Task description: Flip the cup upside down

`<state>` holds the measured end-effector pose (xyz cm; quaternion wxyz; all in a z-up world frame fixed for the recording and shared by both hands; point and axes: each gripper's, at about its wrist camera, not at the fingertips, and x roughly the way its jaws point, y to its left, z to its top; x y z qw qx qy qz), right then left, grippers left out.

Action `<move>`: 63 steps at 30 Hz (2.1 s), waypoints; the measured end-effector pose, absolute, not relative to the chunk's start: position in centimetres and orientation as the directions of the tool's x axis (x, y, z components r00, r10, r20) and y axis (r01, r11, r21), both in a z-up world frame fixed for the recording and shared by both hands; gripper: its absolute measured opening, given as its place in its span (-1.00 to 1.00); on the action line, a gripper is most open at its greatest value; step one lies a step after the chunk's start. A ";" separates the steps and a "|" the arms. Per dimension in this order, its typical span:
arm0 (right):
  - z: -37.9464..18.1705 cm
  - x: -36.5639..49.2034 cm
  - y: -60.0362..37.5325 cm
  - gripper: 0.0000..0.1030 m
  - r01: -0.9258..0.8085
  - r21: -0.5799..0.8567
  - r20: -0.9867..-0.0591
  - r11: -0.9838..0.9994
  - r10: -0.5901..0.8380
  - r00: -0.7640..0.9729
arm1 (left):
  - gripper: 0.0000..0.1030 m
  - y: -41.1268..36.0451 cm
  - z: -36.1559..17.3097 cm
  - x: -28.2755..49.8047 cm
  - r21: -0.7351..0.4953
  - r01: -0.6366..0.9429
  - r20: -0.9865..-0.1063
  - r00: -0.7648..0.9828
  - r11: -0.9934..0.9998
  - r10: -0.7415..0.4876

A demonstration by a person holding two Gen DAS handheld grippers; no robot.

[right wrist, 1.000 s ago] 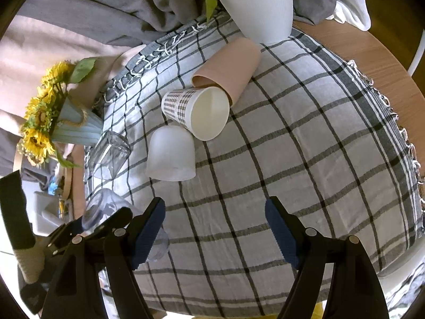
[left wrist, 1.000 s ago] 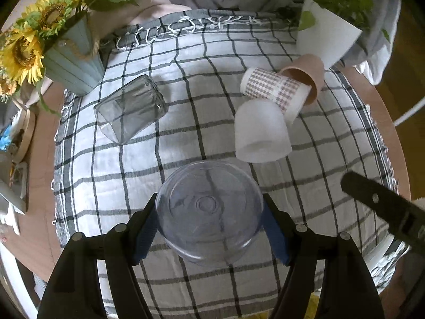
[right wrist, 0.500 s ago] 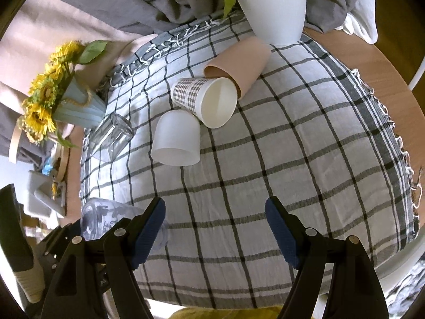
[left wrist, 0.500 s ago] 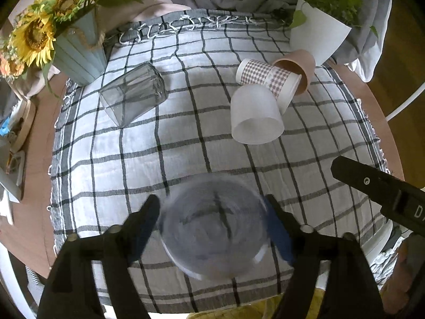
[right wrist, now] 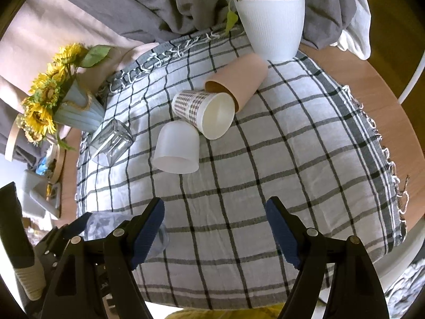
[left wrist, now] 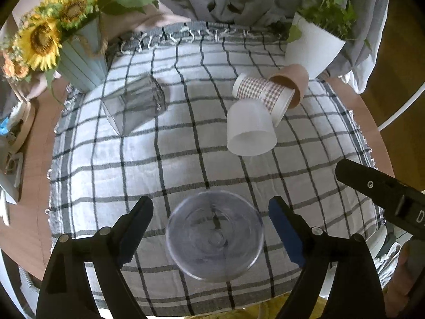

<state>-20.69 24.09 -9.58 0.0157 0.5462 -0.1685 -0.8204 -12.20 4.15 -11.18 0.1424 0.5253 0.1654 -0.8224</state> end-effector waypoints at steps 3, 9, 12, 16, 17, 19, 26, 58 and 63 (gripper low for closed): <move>-8.5 -20.2 24.0 0.56 -0.157 0.289 -0.883 -0.945 -0.199 -0.426 | 0.79 4.3 -9.7 -11.2 -0.100 0.418 -0.894 -0.436 -0.903 -0.103; -5.1 -18.6 23.2 0.70 -0.117 0.274 -0.843 -0.955 -0.180 -0.507 | 0.96 3.6 -6.6 -8.2 -0.067 0.472 -0.842 -0.499 -0.879 -0.203; -3.6 -17.8 22.6 0.75 -0.098 0.265 -0.817 -0.959 -0.170 -0.551 | 0.97 2.9 -5.5 -6.7 -0.067 0.509 -0.821 -0.517 -0.858 -0.242; -1.8 -16.5 21.6 0.76 -0.065 0.260 -0.774 -0.963 -0.168 -0.610 | 1.00 2.3 -4.3 -4.7 -0.055 0.559 -0.785 -0.536 -0.828 -0.309; -1.3 -16.1 21.3 0.76 -0.054 0.252 -0.759 -0.966 -0.162 -0.630 | 1.00 2.2 -4.0 -4.2 -0.053 0.567 -0.775 -0.542 -0.822 -0.324; -0.6 -15.4 20.8 0.76 -0.044 0.235 -0.736 -0.971 -0.148 -0.661 | 1.00 2.1 -3.6 -3.4 -0.049 0.583 -0.761 -0.548 -0.811 -0.348; 0.9 -13.0 19.1 0.78 -0.009 0.184 -0.650 -0.983 -0.115 -0.751 | 1.00 1.8 -2.6 -0.9 -0.034 0.626 -0.708 -0.565 -0.779 -0.423; 2.0 -10.1 16.1 0.78 0.039 0.136 -0.569 -0.990 -0.111 -0.815 | 1.00 1.5 -1.0 0.8 -0.012 0.624 -0.627 -0.613 -0.781 -0.480; 1.9 -10.2 16.0 0.78 0.043 0.134 -0.569 -0.990 -0.112 -0.815 | 1.00 1.4 -1.0 0.7 -0.009 0.624 -0.626 -0.613 -0.782 -0.482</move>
